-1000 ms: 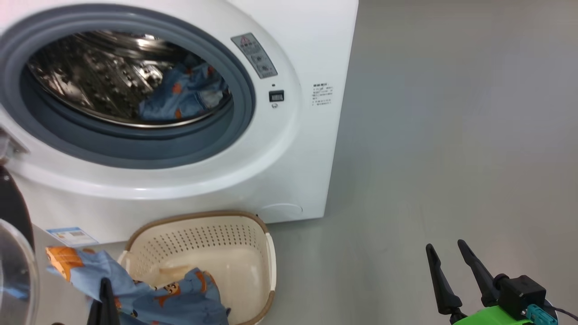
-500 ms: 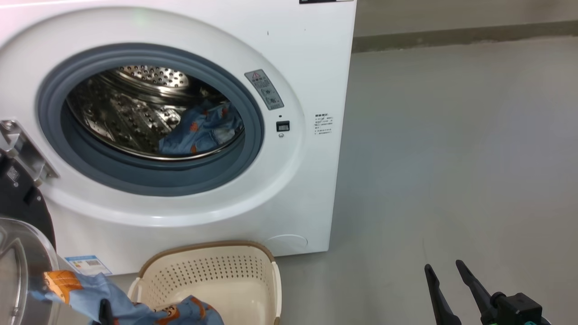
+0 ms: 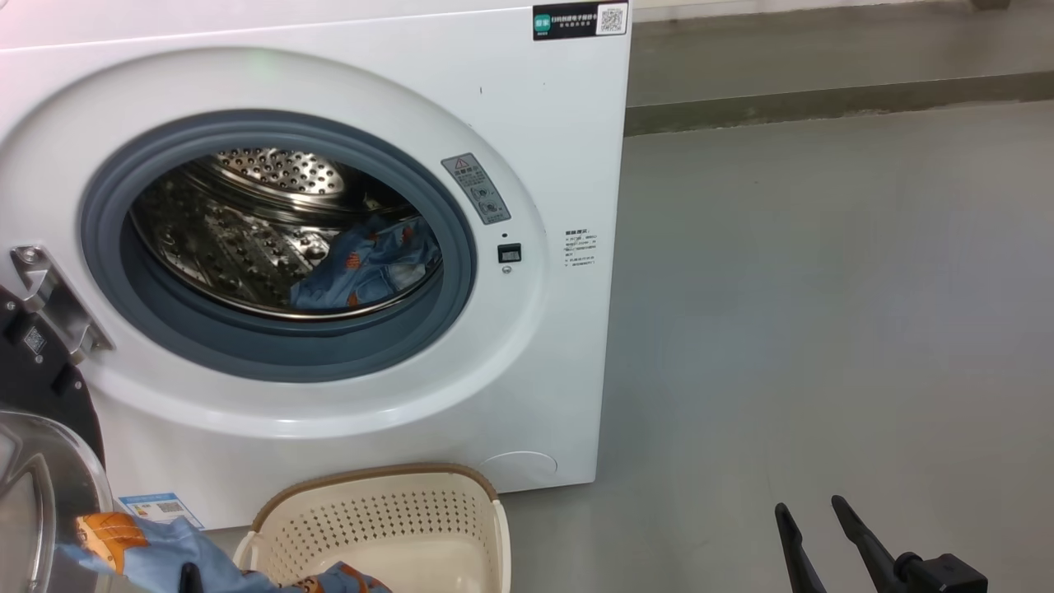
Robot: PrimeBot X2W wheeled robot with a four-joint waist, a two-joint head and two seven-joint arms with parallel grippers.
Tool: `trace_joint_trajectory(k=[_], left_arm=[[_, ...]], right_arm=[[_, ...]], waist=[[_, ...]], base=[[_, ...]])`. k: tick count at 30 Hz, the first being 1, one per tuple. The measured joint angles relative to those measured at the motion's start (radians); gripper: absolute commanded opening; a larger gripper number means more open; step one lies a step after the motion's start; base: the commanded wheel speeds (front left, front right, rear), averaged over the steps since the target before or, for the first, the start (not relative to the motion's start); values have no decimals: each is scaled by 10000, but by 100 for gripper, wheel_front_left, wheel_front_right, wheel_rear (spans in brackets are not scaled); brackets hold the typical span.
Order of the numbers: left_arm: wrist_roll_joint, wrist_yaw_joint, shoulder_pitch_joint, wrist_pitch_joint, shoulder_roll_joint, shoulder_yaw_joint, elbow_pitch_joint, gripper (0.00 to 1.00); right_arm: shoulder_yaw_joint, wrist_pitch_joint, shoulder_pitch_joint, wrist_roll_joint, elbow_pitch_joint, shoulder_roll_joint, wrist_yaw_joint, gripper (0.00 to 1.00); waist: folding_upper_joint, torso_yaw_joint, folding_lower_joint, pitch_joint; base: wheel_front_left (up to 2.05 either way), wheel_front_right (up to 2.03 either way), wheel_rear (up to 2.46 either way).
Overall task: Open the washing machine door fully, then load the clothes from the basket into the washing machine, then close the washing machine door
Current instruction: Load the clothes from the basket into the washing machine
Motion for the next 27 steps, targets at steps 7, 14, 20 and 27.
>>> trace_joint_trajectory(k=[7,14,20,27], left_arm=[[0,0,9,-2,0,-6,-17,0],[0,-15,-7,-2,2,-230,-63,0],[23,-33,-284,0,4,-272,-69,0],[244,-209,-1523,-2,2,-267,224,0]], right_arm=[[17,0,1,0,0,-2,0,100],[63,0,1,0,-8,6,0,100],[90,0,-4,0,-8,23,0,100],[96,0,-17,2,-21,67,0,100]], waist=[[0,22,0,21],[0,-48,0,87],[-1,-257,0,231],[0,-492,0,587]], base=[[0,0,0],[0,0,0],[0,0,0],[0,0,0]])
